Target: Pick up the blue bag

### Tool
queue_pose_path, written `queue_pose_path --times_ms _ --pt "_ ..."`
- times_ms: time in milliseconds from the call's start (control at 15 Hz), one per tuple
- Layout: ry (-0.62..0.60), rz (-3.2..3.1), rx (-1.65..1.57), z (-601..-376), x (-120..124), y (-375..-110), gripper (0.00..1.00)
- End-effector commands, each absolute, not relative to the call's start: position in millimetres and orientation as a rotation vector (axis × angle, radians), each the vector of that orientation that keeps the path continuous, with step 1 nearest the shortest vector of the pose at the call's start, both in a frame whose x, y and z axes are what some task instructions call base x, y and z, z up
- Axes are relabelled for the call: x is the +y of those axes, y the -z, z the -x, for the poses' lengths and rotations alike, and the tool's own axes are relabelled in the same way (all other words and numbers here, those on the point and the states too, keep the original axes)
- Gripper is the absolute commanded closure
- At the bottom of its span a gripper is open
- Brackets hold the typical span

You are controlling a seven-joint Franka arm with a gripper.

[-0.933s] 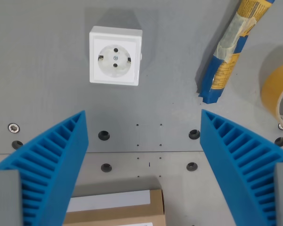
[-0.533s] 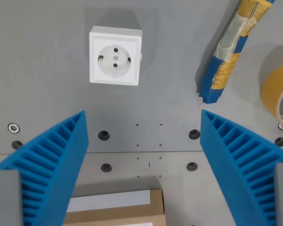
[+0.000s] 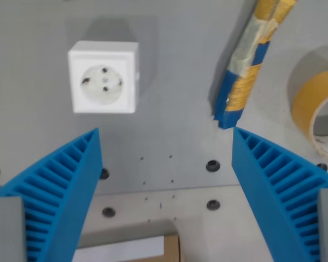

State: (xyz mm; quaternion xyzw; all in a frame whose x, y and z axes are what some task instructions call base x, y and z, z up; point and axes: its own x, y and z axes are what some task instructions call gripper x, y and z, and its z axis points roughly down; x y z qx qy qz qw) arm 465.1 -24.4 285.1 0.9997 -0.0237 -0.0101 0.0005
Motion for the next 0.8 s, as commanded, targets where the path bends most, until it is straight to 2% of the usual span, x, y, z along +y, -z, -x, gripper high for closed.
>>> queue_pose_path --times_ms 67,400,800 --pt "-0.168 -3.129 -0.371 -459.4 -38.7 -268.7 0.0" --pt "-0.225 -3.116 -0.553 -458.3 -63.6 -243.3 0.0" --pt "-0.212 -3.114 -0.649 -465.7 -96.8 -213.7 0.0"
